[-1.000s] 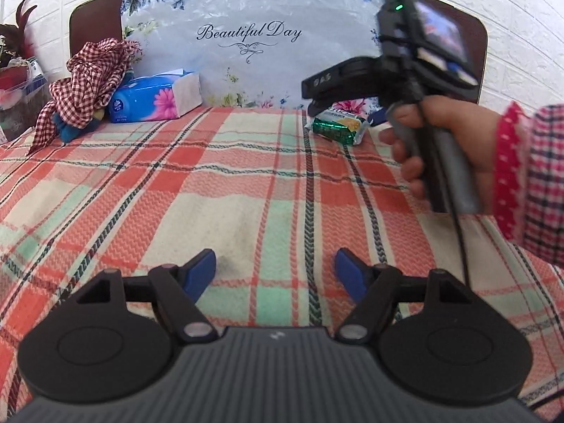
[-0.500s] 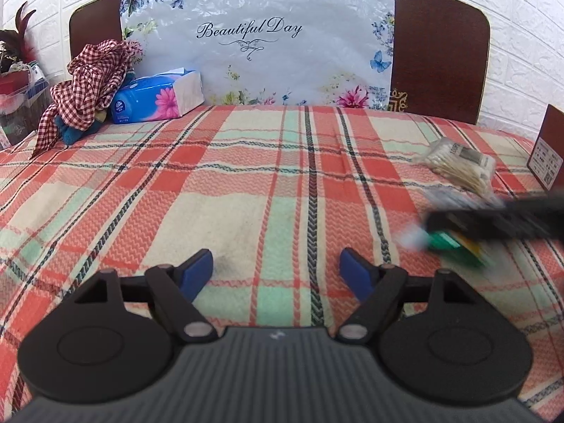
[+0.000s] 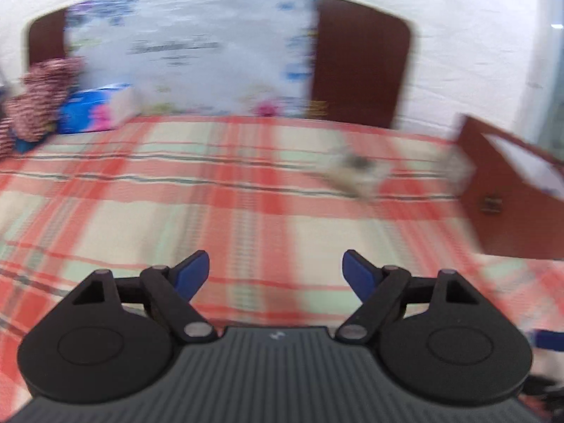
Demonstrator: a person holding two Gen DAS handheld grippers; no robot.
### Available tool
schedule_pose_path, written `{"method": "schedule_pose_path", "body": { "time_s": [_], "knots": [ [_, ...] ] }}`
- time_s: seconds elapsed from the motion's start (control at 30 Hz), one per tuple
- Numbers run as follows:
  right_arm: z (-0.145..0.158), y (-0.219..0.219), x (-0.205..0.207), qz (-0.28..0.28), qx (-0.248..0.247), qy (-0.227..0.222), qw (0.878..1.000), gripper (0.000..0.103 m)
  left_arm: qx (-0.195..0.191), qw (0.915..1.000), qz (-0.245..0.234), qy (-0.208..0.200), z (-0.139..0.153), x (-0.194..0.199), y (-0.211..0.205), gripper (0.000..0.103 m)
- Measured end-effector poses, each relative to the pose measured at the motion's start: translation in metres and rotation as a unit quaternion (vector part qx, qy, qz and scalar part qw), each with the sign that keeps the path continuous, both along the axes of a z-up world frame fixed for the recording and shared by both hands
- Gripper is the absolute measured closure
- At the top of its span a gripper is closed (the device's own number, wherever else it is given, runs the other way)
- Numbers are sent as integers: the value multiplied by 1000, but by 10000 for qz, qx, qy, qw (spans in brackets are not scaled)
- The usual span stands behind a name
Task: Organize objects
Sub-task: 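Grasp the snack packet with the left gripper while the right gripper releases it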
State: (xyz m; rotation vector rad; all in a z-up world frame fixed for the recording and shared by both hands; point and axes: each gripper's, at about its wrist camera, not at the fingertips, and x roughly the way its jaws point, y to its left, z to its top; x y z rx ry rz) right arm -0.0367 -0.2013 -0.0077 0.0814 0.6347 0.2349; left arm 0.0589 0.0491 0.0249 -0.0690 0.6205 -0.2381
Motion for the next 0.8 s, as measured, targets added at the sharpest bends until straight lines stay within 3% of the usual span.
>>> {"method": "schedule_pose_path", "body": {
  "time_s": [0.13,0.27,0.3,0.37,0.4,0.47,0.67,0.8],
  "knots": [
    [-4,14,-5,370,-588,-228,9973,27,-402,9930,-1034,414,3,-20,-40,25],
    [-13,17,-2,518,-767,-251,9954,28,-860,9734,-1593,1405,-22,-16,-64,27],
    [-14,18,-1,557,-774,-306,9950,36,-854,9699,-1664,1559,-29,-16,-69,26],
    [-13,19,4,651,-721,-363,9946,55,-553,9737,-1771,1324,-29,-26,-84,28],
    [-12,19,6,674,-668,-390,9947,63,-529,9712,-1873,1373,-28,-25,-90,46],
    [-8,18,12,634,-611,-473,9950,64,-496,9703,-1897,1416,-16,-21,-99,55],
    [38,-14,23,73,-408,-1656,9853,64,-325,9725,-2271,409,59,-1,-136,55],
    [56,-44,53,-363,-423,-1927,9797,64,-23,9680,-2510,20,83,27,-183,55]
  ]
}}
